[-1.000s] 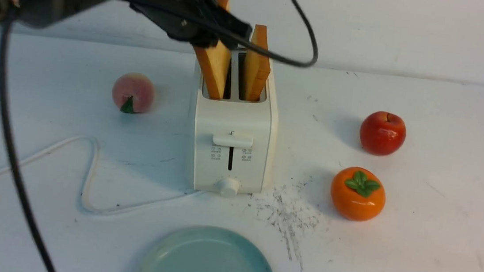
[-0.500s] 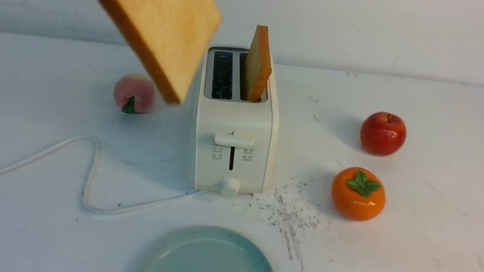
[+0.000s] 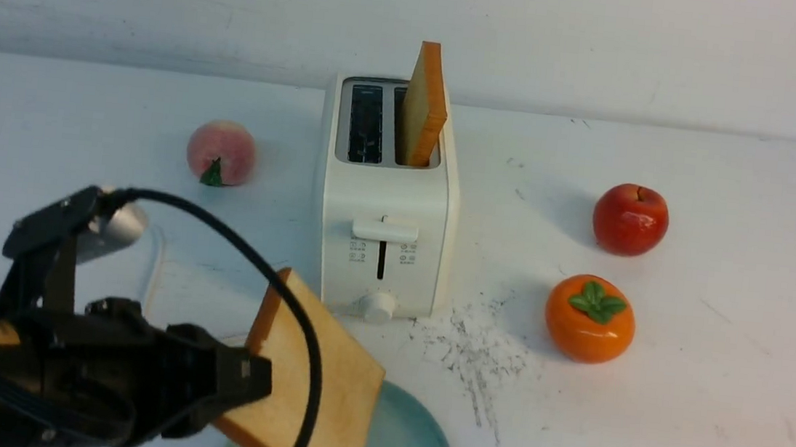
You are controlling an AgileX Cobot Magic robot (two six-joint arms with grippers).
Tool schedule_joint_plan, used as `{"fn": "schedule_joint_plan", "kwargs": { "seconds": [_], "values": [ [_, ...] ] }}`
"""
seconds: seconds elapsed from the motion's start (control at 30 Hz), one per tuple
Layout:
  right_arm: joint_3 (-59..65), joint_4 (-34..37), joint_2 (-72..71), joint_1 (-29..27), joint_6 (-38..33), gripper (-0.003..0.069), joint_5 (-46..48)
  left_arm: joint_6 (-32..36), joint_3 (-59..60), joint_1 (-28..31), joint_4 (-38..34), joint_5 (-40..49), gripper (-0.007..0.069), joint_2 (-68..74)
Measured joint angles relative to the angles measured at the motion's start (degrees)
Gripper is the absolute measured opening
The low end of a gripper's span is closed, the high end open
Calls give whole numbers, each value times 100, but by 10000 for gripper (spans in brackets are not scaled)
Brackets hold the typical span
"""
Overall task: Take toasted bread from bread machine on white table place on plate.
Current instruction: 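Place the slice of bread on the plate with the left gripper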
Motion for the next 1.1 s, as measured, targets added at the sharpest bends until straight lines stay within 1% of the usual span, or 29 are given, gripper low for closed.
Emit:
{"fn": "schedule_joint_plan", "kwargs": {
  "seconds": [0.03,0.17,0.2,0.23,0.27,0.33,0.37,0.4,0.53,0.67,0.83,0.93,1.0,1.1],
  "values": [
    [0,0,0,0,0,32,0,570,118,0,-606,7,57,110],
    [49,6,0,0,0,36,-117,1992,156,0,-2013,265,57,485],
    [57,6,0,0,0,36,-132,1992,161,0,-2013,274,57,508],
    [124,29,0,0,0,38,-214,2485,162,-9,-2477,288,57,676],
    [182,50,0,0,0,39,-255,2745,162,-6,-2727,266,57,803],
    [305,109,0,0,0,43,-299,3151,162,-6,-3125,178,57,1078],
    [314,105,0,0,0,43,-306,3219,162,-6,-3187,171,57,1134],
    [369,161,0,0,0,43,-329,3473,162,-6,-3377,111,57,1387],
    [376,184,0,0,0,48,-405,3827,162,-6,-3642,74,57,1897],
    [376,196,0,0,0,51,-416,4052,162,-6,-3750,49,57,2246],
    [376,203,0,0,0,51,-433,4153,162,-6,-3787,-8,57,2518],
    [376,203,0,0,0,51,-433,4158,157,-6,-3787,-83,79,2627],
    [376,203,0,0,0,51,-433,4158,157,-6,-3787,-162,134,2692],
    [376,203,0,0,-14,51,-433,4396,157,-6,-3649,-275,297,2711]
  ]
}}
